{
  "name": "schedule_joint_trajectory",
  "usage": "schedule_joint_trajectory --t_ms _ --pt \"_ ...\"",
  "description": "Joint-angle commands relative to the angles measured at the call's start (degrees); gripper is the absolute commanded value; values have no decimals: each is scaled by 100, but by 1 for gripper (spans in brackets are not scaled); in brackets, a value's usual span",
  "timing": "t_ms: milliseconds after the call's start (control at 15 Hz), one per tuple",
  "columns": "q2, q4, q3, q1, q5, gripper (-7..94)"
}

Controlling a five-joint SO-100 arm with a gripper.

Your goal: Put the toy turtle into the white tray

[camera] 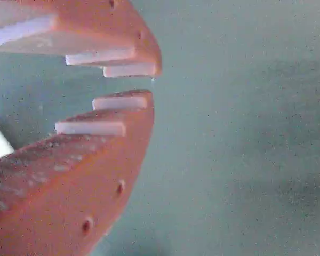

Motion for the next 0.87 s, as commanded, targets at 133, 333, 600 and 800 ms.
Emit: schedule_joint_trajectory --t_ms 133,333,600,800 --pt "431 167 35 -35 26 0" --pt "466 176 44 -53 -9 0" --pt "466 176 44 -70 -35 0" --pt "466 176 44 -70 -35 0"
